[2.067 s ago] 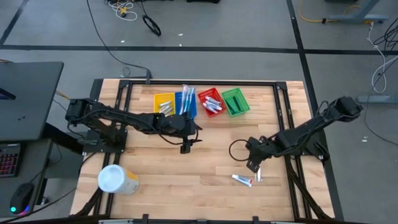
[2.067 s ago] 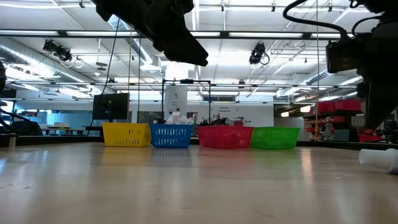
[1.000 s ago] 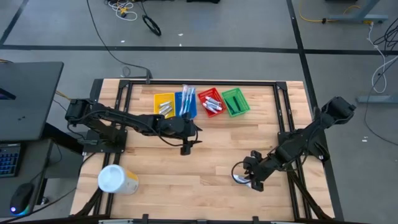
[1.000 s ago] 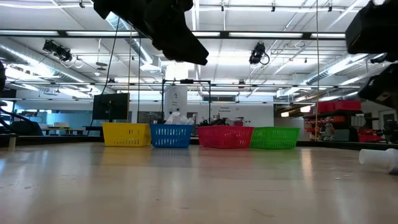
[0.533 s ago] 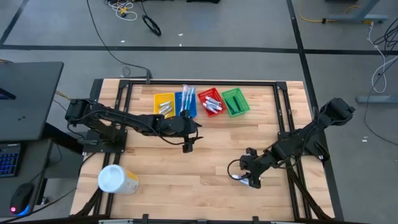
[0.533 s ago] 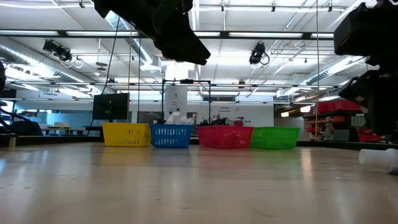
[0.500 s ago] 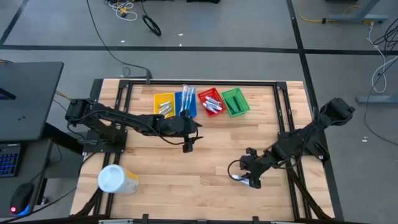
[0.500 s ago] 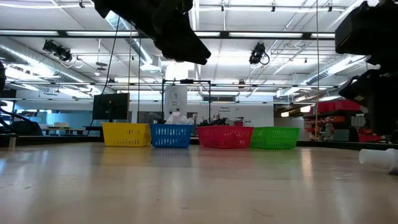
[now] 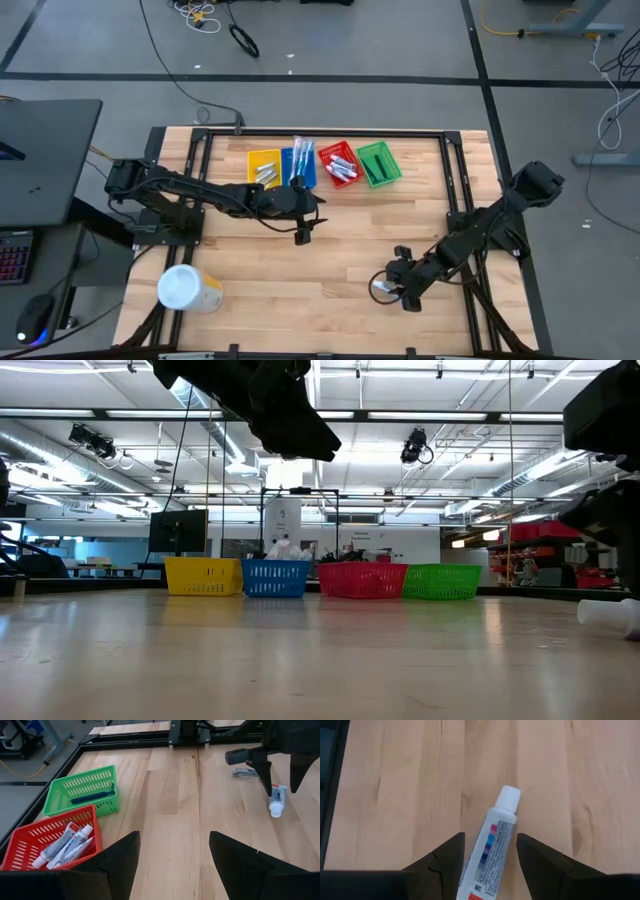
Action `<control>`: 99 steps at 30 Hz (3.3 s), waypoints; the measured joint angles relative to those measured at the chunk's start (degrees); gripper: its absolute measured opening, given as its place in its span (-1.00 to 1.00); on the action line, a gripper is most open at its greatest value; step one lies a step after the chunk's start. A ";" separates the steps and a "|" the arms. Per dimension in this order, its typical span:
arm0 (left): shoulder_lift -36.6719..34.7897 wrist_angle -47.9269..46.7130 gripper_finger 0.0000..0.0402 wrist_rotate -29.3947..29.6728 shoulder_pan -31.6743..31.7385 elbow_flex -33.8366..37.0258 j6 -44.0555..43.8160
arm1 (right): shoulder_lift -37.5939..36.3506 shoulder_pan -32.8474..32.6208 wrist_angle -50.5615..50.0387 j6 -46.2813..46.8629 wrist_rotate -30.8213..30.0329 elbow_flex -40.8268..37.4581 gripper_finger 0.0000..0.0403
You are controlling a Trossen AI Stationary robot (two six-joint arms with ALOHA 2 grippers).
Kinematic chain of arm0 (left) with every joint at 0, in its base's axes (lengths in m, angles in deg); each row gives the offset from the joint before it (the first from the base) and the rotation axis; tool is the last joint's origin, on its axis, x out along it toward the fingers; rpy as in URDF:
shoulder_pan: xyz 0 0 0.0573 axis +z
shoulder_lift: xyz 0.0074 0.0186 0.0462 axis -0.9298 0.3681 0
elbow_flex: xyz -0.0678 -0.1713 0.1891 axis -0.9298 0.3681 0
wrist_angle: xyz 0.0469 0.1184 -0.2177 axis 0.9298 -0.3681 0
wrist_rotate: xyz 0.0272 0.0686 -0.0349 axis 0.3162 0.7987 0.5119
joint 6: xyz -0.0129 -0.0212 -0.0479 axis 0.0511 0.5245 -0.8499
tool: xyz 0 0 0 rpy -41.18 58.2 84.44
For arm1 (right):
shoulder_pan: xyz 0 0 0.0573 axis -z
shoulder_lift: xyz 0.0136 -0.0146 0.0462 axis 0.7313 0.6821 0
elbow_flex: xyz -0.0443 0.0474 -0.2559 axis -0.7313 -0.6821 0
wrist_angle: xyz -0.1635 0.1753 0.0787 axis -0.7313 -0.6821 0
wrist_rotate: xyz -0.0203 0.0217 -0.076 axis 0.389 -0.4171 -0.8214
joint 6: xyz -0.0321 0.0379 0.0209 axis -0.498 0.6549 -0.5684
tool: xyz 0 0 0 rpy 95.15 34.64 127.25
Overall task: Pick & Place Travel size toiletries
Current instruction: Put the nail cutter into the yellow bin
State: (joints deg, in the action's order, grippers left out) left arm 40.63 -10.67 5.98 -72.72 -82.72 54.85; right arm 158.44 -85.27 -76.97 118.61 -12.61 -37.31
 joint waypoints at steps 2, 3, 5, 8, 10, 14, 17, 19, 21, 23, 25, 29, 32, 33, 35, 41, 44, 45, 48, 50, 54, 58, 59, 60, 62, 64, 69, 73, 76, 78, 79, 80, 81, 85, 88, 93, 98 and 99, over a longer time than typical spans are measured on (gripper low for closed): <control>0.00 -0.05 0.24 0.00 0.02 0.00 0.00 | 0.20 -0.18 0.08 0.01 0.07 0.00 -0.06; 0.00 -0.03 0.24 -0.02 0.02 0.00 0.02 | 0.17 -0.21 -0.09 0.14 0.48 0.00 -0.06; 0.00 -0.04 0.24 -0.01 0.01 0.00 0.01 | -0.38 -0.20 -1.14 0.17 0.57 0.00 -0.06; 0.00 -0.05 0.24 -0.02 0.02 0.00 0.00 | -2.06 -0.18 -5.55 1.74 0.57 0.39 -0.06; 0.00 -0.07 0.24 -0.02 0.02 0.00 0.00 | -3.52 -0.15 -10.82 6.17 0.55 1.07 -0.06; 0.00 -0.07 0.24 -0.02 0.02 0.00 -0.15 | -5.63 -0.06 -21.21 22.80 1.21 1.81 -0.06; 0.00 -0.07 0.24 -0.02 0.02 0.00 -0.17 | -5.98 -0.09 -25.14 37.37 4.36 1.81 -0.06; 0.00 -0.07 0.24 -0.02 0.02 0.00 0.19 | -5.98 -0.61 -27.10 44.91 7.07 1.75 -0.06; 0.00 -0.08 0.24 0.00 0.02 0.00 0.78 | -5.98 -1.32 -27.26 49.39 9.10 1.36 -0.06; 0.00 -0.10 0.24 0.00 0.01 0.00 0.89 | -5.96 -2.16 -27.29 52.30 9.55 1.07 -0.06; 0.00 -0.21 0.24 -0.02 0.01 0.00 0.72 | -5.88 -2.67 -27.29 55.19 9.38 1.05 -0.06; 0.00 -0.25 0.24 -0.02 0.02 0.00 0.95 | -5.86 -3.37 -27.29 59.57 6.70 1.03 -0.06; 0.00 -0.25 0.24 -0.02 0.01 0.00 0.98 | -5.81 -3.39 -27.23 60.00 3.26 1.01 -0.06; 0.00 -0.25 0.24 -0.02 0.02 0.00 1.00 | -5.79 -3.39 -27.24 60.02 2.47 1.01 -0.06; 0.00 -0.25 0.24 -0.02 0.01 0.00 1.06 | -5.79 -3.37 -27.24 60.04 2.01 1.00 -0.06; 0.00 -0.25 0.24 -0.02 0.02 0.00 2.00 | -4.92 -3.39 -28.22 61.34 2.14 0.94 -0.06; 0.00 -0.25 0.24 -0.03 0.01 0.00 2.92 | -2.77 -3.37 -28.33 62.04 4.16 0.94 -0.06; 0.00 -0.25 0.24 -0.04 0.02 0.00 2.95 | -1.94 -3.27 -28.17 62.08 5.04 0.94 -0.06; 0.00 -0.12 0.24 -0.04 0.02 0.00 3.58 | -0.20 -3.00 -28.07 61.92 5.07 1.19 -0.08; 0.00 -0.07 0.24 -0.02 0.00 0.00 4.00 | 0.30 -2.64 -28.26 62.29 4.54 1.20 -0.13; 0.00 -0.05 0.24 -0.05 0.02 0.00 3.51 | 0.48 -1.92 -29.11 62.60 4.84 1.14 -0.29; 0.00 -0.06 0.24 -0.11 0.02 0.00 3.50 | 0.52 -1.77 -30.18 62.58 5.47 1.11 -0.48; 0.00 -0.06 0.24 -0.11 0.02 0.00 3.50 | 0.53 -1.77 -30.28 62.58 5.41 1.11 -0.52; 0.00 -0.05 0.24 -0.11 0.02 0.00 3.50 | 0.53 -1.77 -30.34 62.58 5.37 1.09 -0.55; 0.00 -0.07 0.24 -0.11 0.02 0.00 3.50 | 0.53 -1.75 -30.35 62.58 5.27 1.09 -0.60; 0.00 -0.07 0.24 -0.11 0.02 0.00 3.50 | 0.53 -1.75 -30.33 62.51 5.18 1.09 -0.63; 0.00 -0.05 0.24 -0.46 0.00 0.00 3.48 | 0.48 -1.76 -30.11 60.48 4.71 1.06 -0.64; 0.00 -0.08 0.24 -0.47 0.00 0.02 2.80 | 0.46 -1.64 -30.17 58.51 2.72 1.69 -0.65; 0.00 -0.04 0.24 -0.47 0.00 0.02 -0.45 | 0.59 -1.37 -30.19 56.67 -3.38 2.61 -0.65; 0.00 0.61 0.24 -0.18 0.00 0.04 -6.48 | -0.14 -1.12 -30.30 55.89 -7.21 3.34 -0.65; 0.00 0.86 0.24 0.42 0.00 0.04 -9.38 | -0.67 -1.11 -30.37 55.43 -9.21 3.78 -0.65; 0.00 0.93 0.24 1.10 0.00 0.04 -11.36 | -1.45 -0.97 -30.28 54.44 -10.60 4.15 -0.65; 0.00 0.85 0.24 1.36 -0.13 0.04 -12.38 | -2.44 -0.70 -30.34 53.26 -12.17 4.56 -0.65; 0.00 0.97 0.24 1.27 -0.96 0.04 -12.37 | -6.83 1.25 -30.26 47.03 -21.05 5.77 -0.65; 0.00 1.08 0.24 0.90 -1.45 0.04 -11.93 | -10.11 3.38 -26.89 39.85 -27.14 5.81 -0.65; 0.00 2.36 0.24 -0.43 -1.86 0.07 -14.23 | -12.72 7.72 -14.65 21.85 -33.99 5.88 -0.65; 3.06 12.18 0.24 -1.22 -2.85 0.06 -16.52 | -12.67 12.01 -1.52 5.54 -33.92 5.89 -0.65; 4.19 14.73 0.24 -2.37 -3.02 0.04 -16.45 | -12.67 12.74 0.08 3.99 -33.94 5.92 -0.65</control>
State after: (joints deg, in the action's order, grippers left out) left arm 44.83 4.06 3.61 -75.74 -82.68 38.40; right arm 145.77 -72.53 -76.89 122.59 -46.55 -31.38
